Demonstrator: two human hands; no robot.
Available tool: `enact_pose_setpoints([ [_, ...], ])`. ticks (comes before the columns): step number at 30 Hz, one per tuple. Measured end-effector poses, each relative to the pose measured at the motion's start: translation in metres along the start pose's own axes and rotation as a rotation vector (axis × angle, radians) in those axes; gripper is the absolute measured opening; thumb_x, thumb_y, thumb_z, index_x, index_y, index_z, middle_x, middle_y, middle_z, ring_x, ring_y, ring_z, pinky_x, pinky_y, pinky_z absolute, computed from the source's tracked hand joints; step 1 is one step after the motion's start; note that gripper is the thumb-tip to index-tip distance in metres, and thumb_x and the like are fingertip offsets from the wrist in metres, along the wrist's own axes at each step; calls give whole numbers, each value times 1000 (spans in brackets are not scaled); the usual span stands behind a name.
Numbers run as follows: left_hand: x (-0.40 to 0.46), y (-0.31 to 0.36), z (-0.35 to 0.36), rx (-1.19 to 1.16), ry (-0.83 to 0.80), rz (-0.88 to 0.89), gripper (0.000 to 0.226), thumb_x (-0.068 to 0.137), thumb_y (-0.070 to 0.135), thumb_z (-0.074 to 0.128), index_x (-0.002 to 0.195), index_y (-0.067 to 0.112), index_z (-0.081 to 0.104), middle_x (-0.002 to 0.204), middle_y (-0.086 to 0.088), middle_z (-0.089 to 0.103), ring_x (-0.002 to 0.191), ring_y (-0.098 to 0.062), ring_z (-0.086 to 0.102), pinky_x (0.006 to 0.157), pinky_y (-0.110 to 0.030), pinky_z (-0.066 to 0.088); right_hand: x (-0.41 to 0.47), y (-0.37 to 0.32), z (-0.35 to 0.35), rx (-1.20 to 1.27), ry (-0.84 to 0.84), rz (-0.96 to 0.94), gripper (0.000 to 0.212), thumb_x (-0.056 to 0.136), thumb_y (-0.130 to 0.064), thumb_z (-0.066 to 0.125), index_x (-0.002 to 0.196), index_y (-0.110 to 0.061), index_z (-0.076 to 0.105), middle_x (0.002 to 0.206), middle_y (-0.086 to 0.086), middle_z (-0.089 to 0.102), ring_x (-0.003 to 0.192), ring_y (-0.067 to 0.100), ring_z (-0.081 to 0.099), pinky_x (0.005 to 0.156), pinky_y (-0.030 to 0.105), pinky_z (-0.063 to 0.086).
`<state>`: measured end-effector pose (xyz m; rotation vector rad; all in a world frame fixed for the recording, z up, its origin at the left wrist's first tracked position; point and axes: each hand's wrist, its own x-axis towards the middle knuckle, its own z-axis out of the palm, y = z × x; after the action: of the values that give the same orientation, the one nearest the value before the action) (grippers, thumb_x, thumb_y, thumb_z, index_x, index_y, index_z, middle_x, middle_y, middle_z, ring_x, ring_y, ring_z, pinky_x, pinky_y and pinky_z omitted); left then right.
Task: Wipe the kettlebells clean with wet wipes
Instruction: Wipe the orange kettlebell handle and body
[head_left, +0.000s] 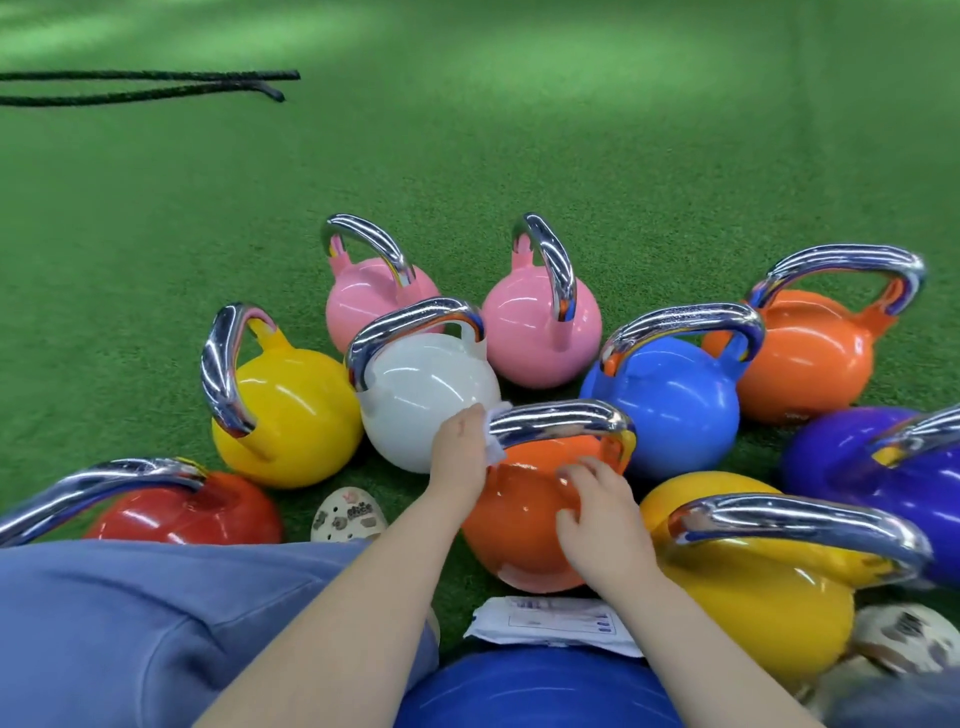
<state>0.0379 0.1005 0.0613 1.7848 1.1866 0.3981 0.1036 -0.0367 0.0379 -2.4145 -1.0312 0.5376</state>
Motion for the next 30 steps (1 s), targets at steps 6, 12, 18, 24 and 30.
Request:
enact_pose_setpoints([
  [6,8,-24,15,-965,-78,-748,53,98,39,34,136,3,44,136,-15,48,125,-35,44,84,-33,41,1,-1,-7,-143,-124,4,58,87,-22,47,143,-28,33,155,-1,22,135,21,33,107,31,34],
  [12,1,-48,47,-1166,244,-590,40,95,42,42,113,14,64,83,-5,65,66,-11,58,66,-23,45,7,-4,-10,-227,-151,-11,56,86,-19,45,141,-28,35,154,1,25,130,24,40,102,32,40],
  [18,-35,-48,81,-508,428,-322,51,99,29,38,142,4,30,146,-15,33,134,-26,33,108,-29,24,4,-5,-8,-243,-114,-39,53,88,-16,43,139,-24,37,154,3,25,130,23,41,99,31,40],
  [24,-29,-46,74,-442,421,-334,32,91,17,56,116,-1,49,110,-11,55,96,-18,56,91,-25,41,5,2,-7,-189,-122,-13,55,88,-17,44,141,-30,36,155,-1,24,129,23,43,97,31,43],
  [30,-26,-46,58,-438,401,-204,17,86,14,65,88,21,50,81,9,58,67,11,51,65,-13,42,3,5,-8,-165,-137,-24,57,90,-18,44,144,-32,31,157,-3,19,130,22,43,99,30,42],
])
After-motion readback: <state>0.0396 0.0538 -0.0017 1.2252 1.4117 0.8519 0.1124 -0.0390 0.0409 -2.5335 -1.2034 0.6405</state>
